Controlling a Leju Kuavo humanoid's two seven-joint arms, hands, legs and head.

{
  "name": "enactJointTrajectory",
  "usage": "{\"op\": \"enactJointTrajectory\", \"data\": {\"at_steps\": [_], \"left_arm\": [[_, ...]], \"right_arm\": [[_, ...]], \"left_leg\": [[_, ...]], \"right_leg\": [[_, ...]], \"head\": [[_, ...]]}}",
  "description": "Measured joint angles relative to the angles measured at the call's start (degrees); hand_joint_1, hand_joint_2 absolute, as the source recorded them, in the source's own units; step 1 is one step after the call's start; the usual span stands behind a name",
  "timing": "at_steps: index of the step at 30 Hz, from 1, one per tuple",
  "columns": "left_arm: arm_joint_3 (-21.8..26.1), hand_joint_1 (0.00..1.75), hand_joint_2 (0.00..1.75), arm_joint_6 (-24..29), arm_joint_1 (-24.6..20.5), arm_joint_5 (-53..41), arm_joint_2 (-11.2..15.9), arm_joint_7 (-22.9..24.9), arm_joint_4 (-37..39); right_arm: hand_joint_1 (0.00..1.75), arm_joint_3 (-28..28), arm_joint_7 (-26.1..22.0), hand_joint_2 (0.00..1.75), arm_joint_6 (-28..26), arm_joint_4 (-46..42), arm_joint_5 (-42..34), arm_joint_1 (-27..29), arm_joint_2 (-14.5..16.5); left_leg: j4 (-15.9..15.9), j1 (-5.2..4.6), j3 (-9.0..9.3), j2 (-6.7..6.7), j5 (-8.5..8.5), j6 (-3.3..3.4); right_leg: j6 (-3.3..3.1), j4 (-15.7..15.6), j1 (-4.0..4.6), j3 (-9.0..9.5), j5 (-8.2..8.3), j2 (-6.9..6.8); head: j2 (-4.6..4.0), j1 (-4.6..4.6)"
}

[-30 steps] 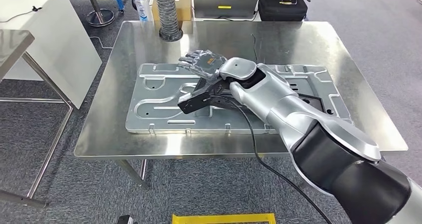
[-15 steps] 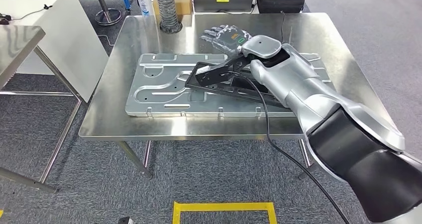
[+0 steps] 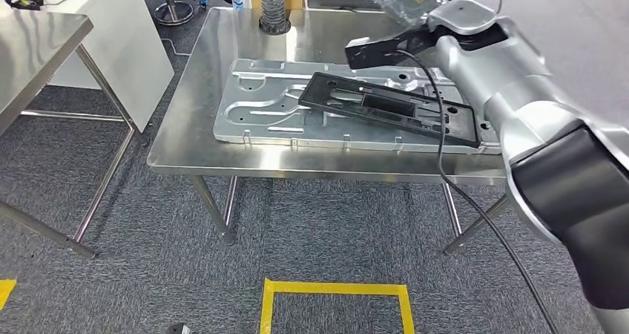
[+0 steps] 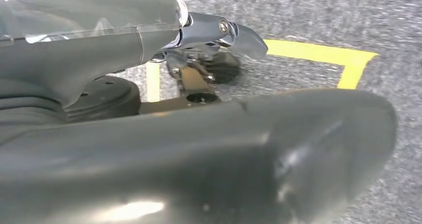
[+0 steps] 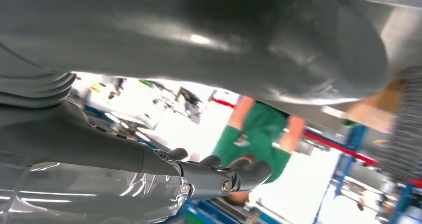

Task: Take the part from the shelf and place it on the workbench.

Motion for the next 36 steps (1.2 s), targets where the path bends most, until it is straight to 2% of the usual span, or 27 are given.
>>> {"op": "enactJointTrajectory", "data": {"at_steps": [1, 2, 4, 6, 7, 9, 10, 12, 14, 15, 16, 17, 18, 19, 20, 22, 23, 25, 26, 27, 29, 30, 31, 32, 33, 34, 36], "left_arm": [[0.1, 0.00, 0.00, -0.1, 0.1, 0.1, 0.0, -0.1, 0.0], [0.2, 0.00, 0.00, -0.2, 0.2, 0.2, 0.0, -0.2, 0.0], [0.3, 0.00, 0.00, -0.5, 0.3, 0.2, 0.0, -0.2, 0.0], [0.3, 0.00, 0.00, -0.7, 0.4, 0.2, 0.0, -0.2, 0.0], [0.3, 0.00, 0.00, -0.8, 0.5, 0.2, 0.0, -0.2, 0.0], [0.3, 0.00, 0.00, -1.0, 0.7, 0.2, -0.1, -0.2, 0.0], [0.3, 0.00, 0.00, -1.1, 0.9, 0.2, -0.1, -0.2, 0.0], [0.4, 0.00, 0.00, -1.3, 1.4, 0.2, -0.1, -0.2, 0.0], [0.4, 0.00, 0.00, -1.3, 1.6, 0.2, -0.1, -0.1, 0.0], [0.4, 0.00, 0.00, -1.2, 1.6, 0.2, 0.0, -0.1, 0.0], [0.4, 0.00, 0.00, -1.2, 1.6, 0.2, 0.0, 0.0, 0.0], [0.4, 0.00, 0.00, -1.1, 1.7, 0.2, 0.1, 0.0, 0.0], [0.4, 0.00, 0.00, -1.0, 1.7, 0.2, 0.2, 0.1, 0.0], [0.4, 0.00, 0.00, -0.9, 1.7, 0.2, 0.3, 0.2, 0.0], [0.5, 0.00, 0.00, -0.8, 1.7, 0.2, 0.5, 0.3, 0.0], [0.7, 0.00, 0.00, -0.6, 1.8, 0.3, 0.7, 0.3, 0.0], [0.8, 0.00, 0.00, -0.5, 1.9, 0.3, 0.8, 0.4, 0.0], [0.9, 0.00, 0.00, -0.4, 2.1, 0.3, 0.9, 0.4, 0.0], [1.0, 0.00, 0.00, -0.3, 2.1, 0.3, 0.9, 0.5, 0.0], [1.1, 0.00, 0.00, -0.2, 2.1, 0.4, 0.9, 0.5, 0.0], [1.2, 0.00, 0.00, -0.1, 2.2, 0.3, 1.0, 0.6, 0.0], [1.2, 0.00, 0.00, 0.0, 2.3, 0.2, 1.0, 0.7, 0.0], [1.2, 0.00, 0.00, 0.1, 2.3, 0.0, 1.0, 0.8, 0.0], [1.2, 0.00, 0.00, 0.2, 2.3, -0.1, 1.0, 0.9, 0.0], [1.2, 0.00, 0.00, 0.3, 2.3, -0.3, 1.0, 1.0, 0.0], [1.1, 0.00, 0.00, 0.4, 2.2, -0.5, 1.0, 1.1, 0.0], [1.1, 0.00, 0.00, 0.5, 1.9, -0.9, 1.1, 1.3, 0.0]], "right_arm": [[0.00, -0.4, -0.1, 0.00, -0.3, 0.1, -0.3, 0.0, -1.3], [0.00, -0.8, -0.1, 0.00, -0.7, 0.3, -0.7, 0.0, -2.6], [0.00, -1.8, -0.1, 0.00, -1.9, 0.4, -1.7, 0.1, -5.5], [0.00, -3.3, -0.2, 0.00, -4.1, 0.4, -3.3, 1.0, -8.8], [0.00, -4.4, -0.4, 0.00, -5.3, 0.4, -4.4, 1.8, -10.6], [0.00, -7.1, -1.0, 0.00, -8.2, 0.4, -7.5, 4.6, -14.4], [0.00, -8.6, -1.5, 0.00, -9.6, 0.4, -9.4, 6.4, -16.2], [0.00, -12.1, -2.6, 0.00, -12.3, 0.4, -13.4, 11.0, -19.6], [0.00, -16.4, -3.7, 0.00, -15.0, 0.5, -18.2, 17.7, -22.9], [0.00, -18.8, -4.2, 0.00, -16.3, 0.6, -20.7, 21.7, -24.2], [0.00, -21.2, -4.9, 0.00, -17.6, 0.8, -23.1, 25.8, -25.3], [0.00, -23.5, -5.5, 0.00, -18.7, 1.0, -25.3, 30.0, -25.9], [0.00, -26.0, -6.1, 0.00, -19.7, 1.2, -27.5, 34.2, -26.3], [0.00, -28.5, -6.6, 0.00, -20.6, 1.5, -29.6, 38.4, -26.5], [0.00, -31.2, -6.9, 0.00, -21.3, 1.7, -31.6, 42.6, -26.5], [0.00, -36.2, -7.2, 0.00, -22.4, 2.2, -34.9, 49.9, -26.0], [0.00, -38.4, -7.2, 0.00, -22.7, 2.5, -36.2, 53.0, -25.5], [0.00, -42.1, -6.8, 0.00, -22.3, 2.9, -38.8, 58.3, -23.8], [0.00, -44.0, -6.7, 0.00, -21.4, 3.1, -40.5, 61.0, -22.8], [0.00, -46.1, -6.6, 0.00, -20.1, 3.5, -42.7, 63.6, -21.4], [0.00, -50.6, -6.0, 0.00, -16.4, 4.3, -47.7, 68.4, -17.7], [0.00, -52.9, -5.6, 0.00, -14.5, 4.7, -50.3, 70.5, -15.4], [0.00, -55.1, -4.9, 0.00, -12.7, 5.2, -52.4, 72.6, -12.9], [0.00, -57.2, -4.1, 0.00, -11.1, 5.6, -54.1, 74.4, -10.2], [0.00, -59.1, -3.4, 0.00, -9.8, 6.0, -55.5, 76.0, -7.5], [0.00, -60.7, -2.6, 0.00, -8.9, 6.3, -56.6, 77.3, -4.9], [0.00, -63.3, -1.1, 0.87, -8.0, 6.6, -58.3, 78.9, -0.5]], "left_leg": [[0.1, -0.08, -0.91, -0.07, 0.67, 0.00], [0.1, -0.16, -1.84, -0.14, 1.34, -0.04], [0.3, -0.30, -3.40, -0.38, 2.57, -0.20], [0.3, -0.33, -4.15, -0.76, 3.64, -0.59], [0.2, -0.17, -4.28, -0.93, 4.16, -0.87], [-0.3, 0.32, -4.49, -1.31, 5.14, -1.49], [-0.1, 0.50, -4.84, -1.36, 4.69, -1.68], [3.2, 0.52, -6.08, -1.06, 0.33, -1.78], [10.5, 0.47, -7.32, -0.59, -5.86, -1.81], [14.0, 0.48, -7.51, -0.46, -7.36, -1.90], [16.2, 0.49, -7.11, -0.35, -7.40, -2.00], [16.5, 0.49, -5.92, -0.25, -6.23, -2.09], [14.8, 0.48, -3.77, -0.18, -4.66, -2.11], [11.3, 0.47, -0.74, -0.18, -3.80, -2.03], [6.5, 0.37, 2.82, -0.21, -4.11, -1.86], [-0.6, 0.08, 7.51, -0.34, -5.88, -1.39], [-2.2, -0.14, 8.33, -0.38, -6.29, -1.12], [-3.2, -0.24, 8.16, -0.39, -4.95, -0.44], [-3.7, -0.21, 7.87, -0.33, -4.05, -0.03], [-4.1, -0.13, 7.40, -0.26, -3.10, 0.26], [-4.2, -0.21, 5.80, -0.20, -1.59, 0.48], [-4.1, -0.26, 4.89, -0.18, -0.96, 0.37], [-3.9, -0.31, 3.94, -0.14, -0.36, 0.21], [-3.7, -0.32, 2.96, -0.09, 0.20, -0.02], [-3.4, -0.29, 1.96, -0.02, 0.70, -0.33], [-2.9, -0.29, 0.98, 0.07, 1.13, -0.71], [-1.7, -0.38, -0.73, 0.36, 1.65, -1.54]], "right_leg": [[0.04, 1.5, -0.04, 0.35, 0.27, 0.04], [-0.02, 0.8, -0.07, 1.77, 1.46, 0.07], [-0.41, -5.9, -0.07, 7.47, 3.29, 0.12], [-0.88, -13.6, 0.30, 12.83, 2.67, 0.19], [-1.09, -15.7, 0.66, 14.18, 2.20, 0.16], [-1.62, -17.3, 1.14, 14.37, 3.14, -0.20], [-2.00, -17.8, 1.22, 14.13, 3.85, -0.46], [-2.67, -18.5, 1.09, 13.06, 5.50, -0.92], [-2.82, -18.6, 1.12, 11.56, 6.84, -1.26], [-2.71, -18.6, 1.11, 10.80, 7.44, -1.45], [-2.59, -18.5, 1.06, 9.98, 8.02, -1.60], [-2.43, -18.5, 0.98, 9.13, 8.61, -1.71], [-2.25, -18.4, 0.90, 8.28, 9.20, -1.73], [-2.04, -18.2, 0.83, 7.57, 9.74, -1.76], [-1.77, -18.1, 0.78, 7.03, 10.24, -1.80], [-1.14, -18.1, 0.48, 6.76, 11.18, -1.94], [-0.77, -18.4, 0.27, 6.80, 11.73, -1.95], [-0.12, -18.9, -0.03, 6.81, 12.23, -1.61], [0.14, -18.4, -0.14, 6.51, 11.00, -1.21], [0.37, -16.6, -0.24, 5.88, 8.62, -0.78], [0.78, -9.2, -0.59, 3.88, 2.35, -0.19], [0.98, -5.2, -0.75, 3.03, 0.49, -0.13], [1.15, -2.3, -0.95, 2.83, 0.09, -0.12], [1.29, -1.2, -1.19, 3.49, 0.95, -0.12], [1.44, -2.2, -1.51, 5.16, 2.42, -0.12], [1.67, -5.2, -1.93, 7.97, 3.52, -0.15], [1.79, -13.2, -2.12, 13.89, 2.60, 0.06]], "head": [[0.00, 0.00], [0.00, 0.00], [0.00, 0.00], [0.00, -0.03], [0.00, -0.04], [0.00, -0.04], [0.00, -0.04], [0.00, -0.04], [0.00, -0.04], [0.00, -0.04], [0.00, -0.04], [0.00, -0.04], [0.00, -0.04], [0.00, -0.04], [0.00, -0.04], [0.00, -0.03], [0.00, -0.03], [0.00, -0.03], [0.00, -0.02], [0.00, 0.00], [0.00, 0.02], [0.00, 0.02], [0.00, 0.02], [0.00, 0.02], [0.00, 0.02], [0.00, 0.02], [0.00, -0.01]]}}
